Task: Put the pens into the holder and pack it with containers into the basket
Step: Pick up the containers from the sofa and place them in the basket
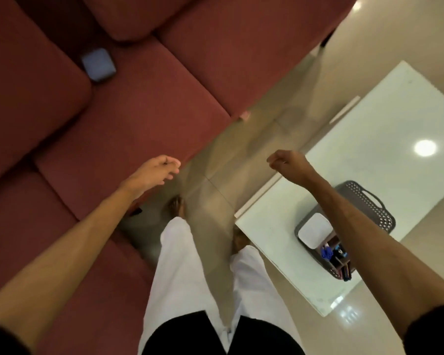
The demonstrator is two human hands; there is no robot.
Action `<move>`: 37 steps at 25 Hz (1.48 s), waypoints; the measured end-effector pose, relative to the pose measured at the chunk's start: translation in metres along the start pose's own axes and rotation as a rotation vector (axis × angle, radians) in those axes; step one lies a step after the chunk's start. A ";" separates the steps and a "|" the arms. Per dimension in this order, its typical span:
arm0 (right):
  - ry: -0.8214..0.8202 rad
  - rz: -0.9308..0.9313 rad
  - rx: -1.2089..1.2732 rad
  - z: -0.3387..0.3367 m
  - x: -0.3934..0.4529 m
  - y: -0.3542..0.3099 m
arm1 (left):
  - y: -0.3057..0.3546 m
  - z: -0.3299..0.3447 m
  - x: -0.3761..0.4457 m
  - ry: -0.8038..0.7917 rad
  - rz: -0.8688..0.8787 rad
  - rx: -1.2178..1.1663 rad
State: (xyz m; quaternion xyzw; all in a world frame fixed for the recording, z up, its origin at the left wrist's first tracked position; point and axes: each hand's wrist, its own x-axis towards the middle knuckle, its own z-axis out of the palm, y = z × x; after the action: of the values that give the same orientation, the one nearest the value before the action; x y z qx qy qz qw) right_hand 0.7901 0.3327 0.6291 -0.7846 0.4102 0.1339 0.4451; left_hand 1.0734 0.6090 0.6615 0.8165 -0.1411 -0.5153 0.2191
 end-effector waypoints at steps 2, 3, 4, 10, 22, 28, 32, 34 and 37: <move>-0.041 -0.063 -0.019 -0.005 0.030 -0.051 | 0.002 -0.044 0.016 0.052 0.008 0.004; -0.047 -0.084 -0.027 -0.007 0.047 -0.073 | 0.001 -0.066 0.029 0.086 0.006 0.002; -0.047 -0.098 -0.033 -0.008 0.064 -0.093 | -0.001 -0.088 0.044 0.123 0.000 -0.005; -0.051 -0.017 0.175 0.014 0.185 -0.191 | -0.026 -0.226 0.183 0.208 -0.202 0.020; -0.167 0.222 0.379 0.071 0.375 -0.265 | 0.016 -0.387 0.464 0.570 -0.353 0.206; -0.129 0.237 0.405 0.070 0.380 -0.238 | 0.002 -0.369 0.494 0.631 -0.397 0.273; -0.078 0.240 0.455 0.064 0.351 -0.207 | 0.003 -0.316 0.457 0.556 -0.111 0.268; -0.027 0.249 0.528 0.056 0.321 -0.187 | 0.020 -0.262 0.419 0.375 0.094 0.264; 0.000 0.328 0.659 0.044 0.264 -0.148 | 0.061 -0.156 0.349 0.082 0.368 0.349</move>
State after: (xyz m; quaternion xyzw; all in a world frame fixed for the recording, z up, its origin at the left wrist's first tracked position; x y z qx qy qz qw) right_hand 1.0757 0.2694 0.5397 -0.5230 0.5517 0.0640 0.6465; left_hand 1.3642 0.4305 0.4784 0.8226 -0.3650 -0.4012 0.1704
